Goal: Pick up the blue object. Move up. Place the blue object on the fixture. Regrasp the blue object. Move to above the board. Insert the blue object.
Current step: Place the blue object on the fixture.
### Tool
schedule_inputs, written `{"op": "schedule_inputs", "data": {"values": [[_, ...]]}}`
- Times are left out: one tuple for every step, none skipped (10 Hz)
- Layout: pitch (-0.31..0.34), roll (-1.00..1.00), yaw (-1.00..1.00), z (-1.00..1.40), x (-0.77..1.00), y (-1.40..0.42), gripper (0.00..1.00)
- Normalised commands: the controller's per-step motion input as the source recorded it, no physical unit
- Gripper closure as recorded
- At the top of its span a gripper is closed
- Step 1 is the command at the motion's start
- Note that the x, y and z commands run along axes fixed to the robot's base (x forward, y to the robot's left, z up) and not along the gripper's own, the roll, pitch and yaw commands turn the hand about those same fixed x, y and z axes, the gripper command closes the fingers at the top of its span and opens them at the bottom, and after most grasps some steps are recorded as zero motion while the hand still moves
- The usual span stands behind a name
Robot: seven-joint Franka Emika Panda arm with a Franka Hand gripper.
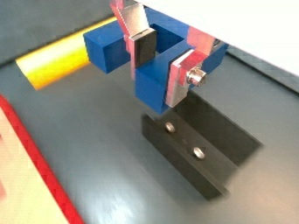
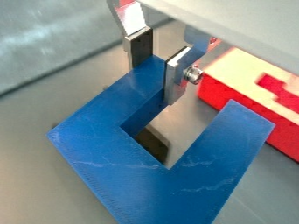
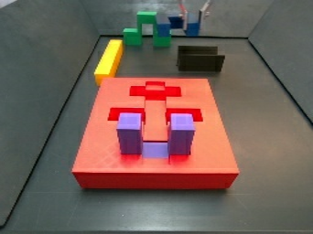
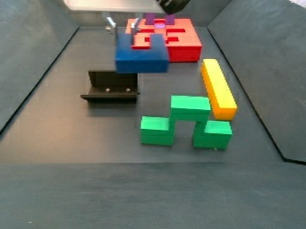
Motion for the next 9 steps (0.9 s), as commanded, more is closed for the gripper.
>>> {"op": "schedule_inputs", "data": {"values": [[-0.577, -0.58, 0.0, 0.0, 0.39, 0.01, 1.0], [-0.551, -0.63, 0.0, 0.0, 0.44, 0.05, 1.0], [-0.423, -0.63, -0.09, 0.0, 0.54, 0.07, 1.0], [-0.129, -0.68, -0.2, 0.09, 0.6, 0.11, 1.0], [0.0, -0.68, -0.24, 0.16, 0.64, 0.18, 1.0], [0.197, -0.69, -0.25, 0.16, 0.67, 0.21, 1.0], [0.329, -0.67, -0.24, 0.16, 0.64, 0.19, 1.0], [0.38, -0.65, -0.25, 0.12, 0.62, 0.18, 1.0], [0.44, -0.61, -0.24, 0.09, 0.63, 0.17, 1.0]]}}
